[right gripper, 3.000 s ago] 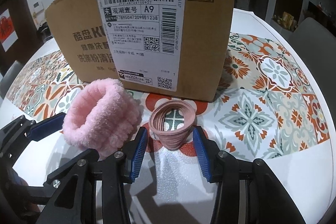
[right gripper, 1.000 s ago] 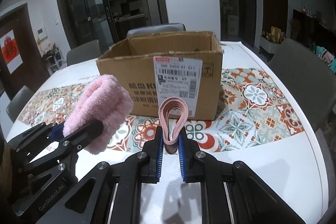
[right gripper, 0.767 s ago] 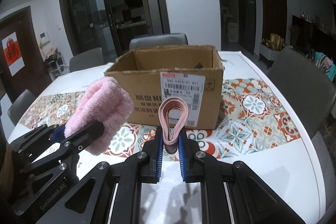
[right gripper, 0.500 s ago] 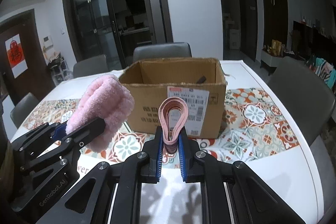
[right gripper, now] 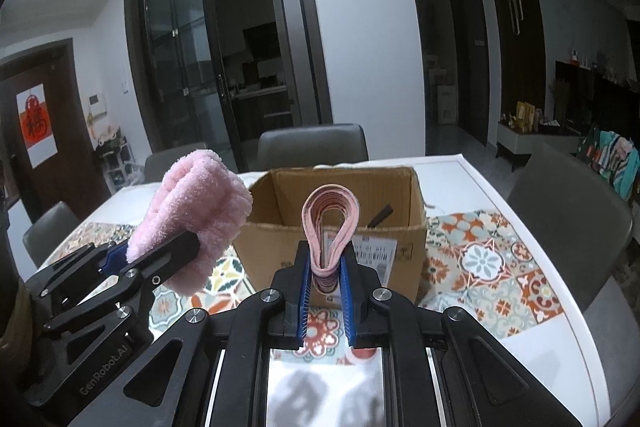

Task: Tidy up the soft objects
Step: 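Lift slipper with left tool while right tool carries rubber band over the box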

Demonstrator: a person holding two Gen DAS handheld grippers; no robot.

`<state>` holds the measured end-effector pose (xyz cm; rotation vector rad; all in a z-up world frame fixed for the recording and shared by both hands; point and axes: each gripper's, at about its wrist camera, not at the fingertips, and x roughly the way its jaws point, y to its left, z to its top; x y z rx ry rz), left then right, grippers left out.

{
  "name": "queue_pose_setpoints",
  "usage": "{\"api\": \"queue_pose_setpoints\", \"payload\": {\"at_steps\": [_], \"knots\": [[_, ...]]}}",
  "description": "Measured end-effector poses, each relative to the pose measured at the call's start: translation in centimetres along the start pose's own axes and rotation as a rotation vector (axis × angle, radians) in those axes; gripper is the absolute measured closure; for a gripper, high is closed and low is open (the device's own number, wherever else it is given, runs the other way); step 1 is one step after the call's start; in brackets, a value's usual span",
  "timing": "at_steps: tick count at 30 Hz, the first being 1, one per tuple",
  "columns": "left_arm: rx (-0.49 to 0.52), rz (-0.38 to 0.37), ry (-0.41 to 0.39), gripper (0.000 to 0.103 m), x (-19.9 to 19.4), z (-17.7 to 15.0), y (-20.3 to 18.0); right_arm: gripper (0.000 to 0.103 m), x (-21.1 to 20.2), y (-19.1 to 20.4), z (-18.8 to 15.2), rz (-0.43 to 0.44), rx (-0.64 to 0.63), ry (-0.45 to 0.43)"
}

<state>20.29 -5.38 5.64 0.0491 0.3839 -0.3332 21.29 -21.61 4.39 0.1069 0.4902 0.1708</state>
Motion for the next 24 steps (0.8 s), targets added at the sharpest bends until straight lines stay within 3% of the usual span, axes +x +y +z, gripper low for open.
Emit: {"api": "queue_pose_setpoints", "payload": {"at_steps": [10,24], "knots": [[0.014,0.017,-0.044,0.078,1.3,2.1,0.6,0.088,0.9,-0.2,2.5,-0.004,-0.004,-0.056],[0.015,0.041,-0.045,0.078,4.9,3.3,1.8,0.088,4.1,-0.1,4.4,0.003,-0.024,-0.072]]}}
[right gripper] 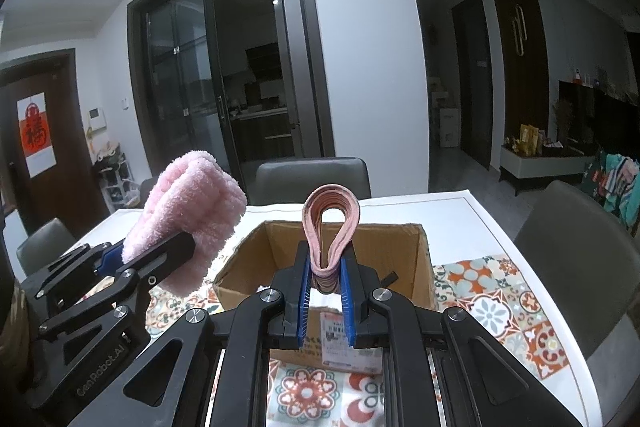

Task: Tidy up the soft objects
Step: 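Lift slipper with left tool while right tool carries rubber band over the box, then open both tools to drop slipper and rubber band into the box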

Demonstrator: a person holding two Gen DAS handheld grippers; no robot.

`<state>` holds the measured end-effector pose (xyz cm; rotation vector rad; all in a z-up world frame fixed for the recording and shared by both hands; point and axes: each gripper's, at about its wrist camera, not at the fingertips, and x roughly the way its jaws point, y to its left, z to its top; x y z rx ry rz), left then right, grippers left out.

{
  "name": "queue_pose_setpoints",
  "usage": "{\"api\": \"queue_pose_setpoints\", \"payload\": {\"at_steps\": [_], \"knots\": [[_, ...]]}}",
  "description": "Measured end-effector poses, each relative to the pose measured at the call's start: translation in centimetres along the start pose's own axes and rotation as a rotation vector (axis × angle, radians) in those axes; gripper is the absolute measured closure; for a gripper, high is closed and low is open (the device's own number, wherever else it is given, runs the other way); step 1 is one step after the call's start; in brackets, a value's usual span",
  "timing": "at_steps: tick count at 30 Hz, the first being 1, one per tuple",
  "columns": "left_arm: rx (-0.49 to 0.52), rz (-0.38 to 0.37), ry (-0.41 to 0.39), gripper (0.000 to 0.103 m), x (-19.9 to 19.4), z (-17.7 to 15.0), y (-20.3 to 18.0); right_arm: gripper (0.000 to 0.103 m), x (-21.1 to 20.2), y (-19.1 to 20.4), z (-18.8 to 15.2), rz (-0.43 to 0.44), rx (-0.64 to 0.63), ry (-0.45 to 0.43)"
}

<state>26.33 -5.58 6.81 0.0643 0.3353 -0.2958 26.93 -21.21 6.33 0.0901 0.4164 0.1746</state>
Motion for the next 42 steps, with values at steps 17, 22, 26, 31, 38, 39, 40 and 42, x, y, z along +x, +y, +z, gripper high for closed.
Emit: {"api": "queue_pose_setpoints", "payload": {"at_steps": [17,22,26,31,38,39,40,42], "knots": [[0.009,0.006,0.103,0.077,6.8,-1.3,0.8,0.088,6.0,-1.1,-0.4,0.008,0.000,0.072],[0.013,0.011,0.141,0.077,8.8,-2.2,0.9,0.088,8.2,-1.3,-0.8,0.004,0.001,0.110],[0.014,0.007,0.173,0.076,9.9,-3.0,1.0,0.088,9.7,-1.5,-1.2,0.003,0.003,0.140],[0.021,0.008,0.190,0.073,10.8,-3.5,0.9,0.088,11.1,-1.9,-1.6,0.001,0.007,0.168],[0.014,0.020,0.195,0.067,11.0,-3.7,1.0,0.068,12.3,-2.3,-2.1,0.007,0.019,0.197],[0.012,0.020,0.195,0.066,11.0,-3.7,1.2,0.067,12.2,-2.2,-2.1,0.003,0.018,0.194],[0.011,0.024,0.194,0.065,10.9,-3.7,1.2,0.067,12.2,-2.2,-2.1,0.001,0.015,0.193],[0.008,0.037,0.184,0.061,10.5,-3.6,1.1,0.067,12.2,-2.0,-2.2,-0.001,0.009,0.197]]}}
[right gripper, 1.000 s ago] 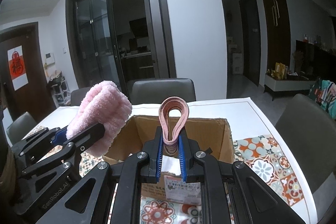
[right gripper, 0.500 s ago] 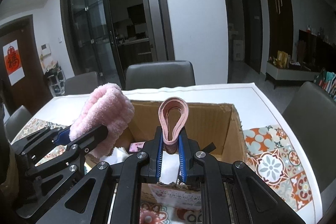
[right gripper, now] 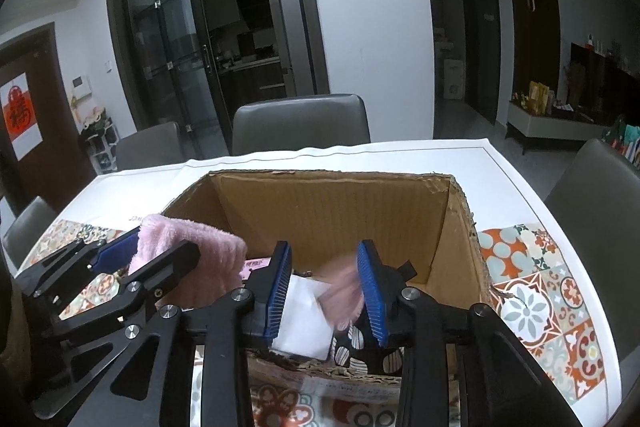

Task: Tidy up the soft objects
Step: 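Open both tools to drop slipper and rubber band into the box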

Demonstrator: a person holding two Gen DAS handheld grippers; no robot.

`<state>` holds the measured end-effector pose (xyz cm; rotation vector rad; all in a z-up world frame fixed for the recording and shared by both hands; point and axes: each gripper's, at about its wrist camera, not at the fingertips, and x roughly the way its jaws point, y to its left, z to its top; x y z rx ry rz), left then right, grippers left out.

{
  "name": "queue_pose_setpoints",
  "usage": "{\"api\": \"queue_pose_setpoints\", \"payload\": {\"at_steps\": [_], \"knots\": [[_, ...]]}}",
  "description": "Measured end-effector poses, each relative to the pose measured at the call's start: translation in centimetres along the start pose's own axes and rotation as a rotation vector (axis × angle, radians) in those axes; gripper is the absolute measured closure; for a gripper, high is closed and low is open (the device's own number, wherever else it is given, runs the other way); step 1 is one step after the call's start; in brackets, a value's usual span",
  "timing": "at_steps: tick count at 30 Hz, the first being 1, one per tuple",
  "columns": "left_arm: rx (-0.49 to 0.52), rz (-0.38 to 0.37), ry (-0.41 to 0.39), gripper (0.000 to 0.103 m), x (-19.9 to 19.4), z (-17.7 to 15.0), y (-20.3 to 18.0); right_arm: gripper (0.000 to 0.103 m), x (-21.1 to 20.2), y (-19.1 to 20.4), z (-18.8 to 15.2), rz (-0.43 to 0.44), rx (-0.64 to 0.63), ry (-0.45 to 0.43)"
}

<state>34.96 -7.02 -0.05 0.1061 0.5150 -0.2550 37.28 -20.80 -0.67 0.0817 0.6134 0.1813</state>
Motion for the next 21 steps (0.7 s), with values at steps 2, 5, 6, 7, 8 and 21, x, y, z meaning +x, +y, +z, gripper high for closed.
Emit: {"api": "queue_pose_setpoints", "payload": {"at_steps": [2,5,6,7,8,21], "knots": [[-0.003,0.015,-0.011,0.057,-0.4,0.1,0.0,0.064,-0.3,0.1,-0.1,-0.005,-0.002,-0.003],[-0.006,0.027,-0.033,0.052,-1.5,0.4,0.0,0.060,-1.0,0.3,-0.1,-0.016,0.003,-0.016],[-0.007,0.030,-0.037,0.051,-1.8,0.4,0.0,0.060,-1.3,0.3,-0.2,-0.016,0.005,-0.021],[-0.008,0.031,-0.040,0.051,-2.0,0.5,0.2,0.060,-1.8,0.4,-0.2,-0.019,0.007,-0.028],[-0.011,0.033,-0.045,0.050,-2.5,0.5,0.2,0.060,-2.0,0.4,-0.2,-0.023,0.007,-0.033],[-0.035,0.055,-0.074,0.041,-8.4,-0.6,-0.1,0.047,-8.8,1.3,-1.4,-0.089,0.027,-0.118]]}}
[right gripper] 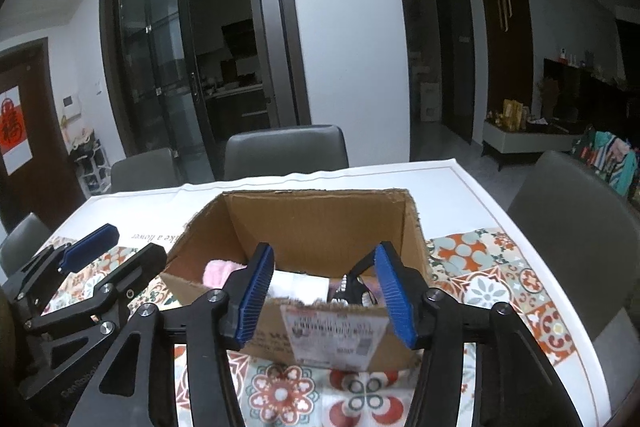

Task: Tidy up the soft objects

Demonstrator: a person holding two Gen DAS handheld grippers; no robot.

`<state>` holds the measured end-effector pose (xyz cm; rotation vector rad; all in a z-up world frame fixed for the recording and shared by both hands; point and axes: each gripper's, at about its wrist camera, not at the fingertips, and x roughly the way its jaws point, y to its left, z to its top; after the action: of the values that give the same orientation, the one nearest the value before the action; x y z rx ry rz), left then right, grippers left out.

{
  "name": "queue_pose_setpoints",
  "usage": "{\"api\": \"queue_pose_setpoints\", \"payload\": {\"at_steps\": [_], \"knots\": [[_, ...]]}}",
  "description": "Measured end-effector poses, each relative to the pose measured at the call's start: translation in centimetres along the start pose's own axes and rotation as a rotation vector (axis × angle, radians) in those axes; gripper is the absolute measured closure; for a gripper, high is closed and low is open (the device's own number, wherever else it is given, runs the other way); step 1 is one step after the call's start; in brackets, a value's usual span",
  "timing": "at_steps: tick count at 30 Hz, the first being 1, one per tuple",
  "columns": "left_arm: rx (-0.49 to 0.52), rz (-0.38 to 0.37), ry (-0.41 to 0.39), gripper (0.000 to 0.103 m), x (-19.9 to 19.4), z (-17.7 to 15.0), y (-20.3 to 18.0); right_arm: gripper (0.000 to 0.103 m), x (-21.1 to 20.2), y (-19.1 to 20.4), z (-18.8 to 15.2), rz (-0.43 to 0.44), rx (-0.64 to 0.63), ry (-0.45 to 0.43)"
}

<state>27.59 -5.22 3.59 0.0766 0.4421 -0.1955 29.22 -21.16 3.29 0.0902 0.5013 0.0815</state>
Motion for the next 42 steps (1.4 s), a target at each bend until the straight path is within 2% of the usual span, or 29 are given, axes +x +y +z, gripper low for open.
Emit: {"api": "queue_pose_setpoints", "payload": {"at_steps": [12,23,42], "knots": [[-0.023,0.026,-0.026,0.035,-6.0,-1.0,-0.3,0.041,-6.8,1.0,-1.4,-0.039,-0.020,-0.059],[-0.020,0.054,-0.056,0.021,-11.3,-2.5,-0.8,0.038,-12.5,1.4,-3.6,-0.058,-0.012,-0.092],[-0.024,0.122,-0.114,0.005,-18.2,-5.4,-2.9,0.032,-19.8,0.9,-7.6,-0.116,0.000,-0.140]]}}
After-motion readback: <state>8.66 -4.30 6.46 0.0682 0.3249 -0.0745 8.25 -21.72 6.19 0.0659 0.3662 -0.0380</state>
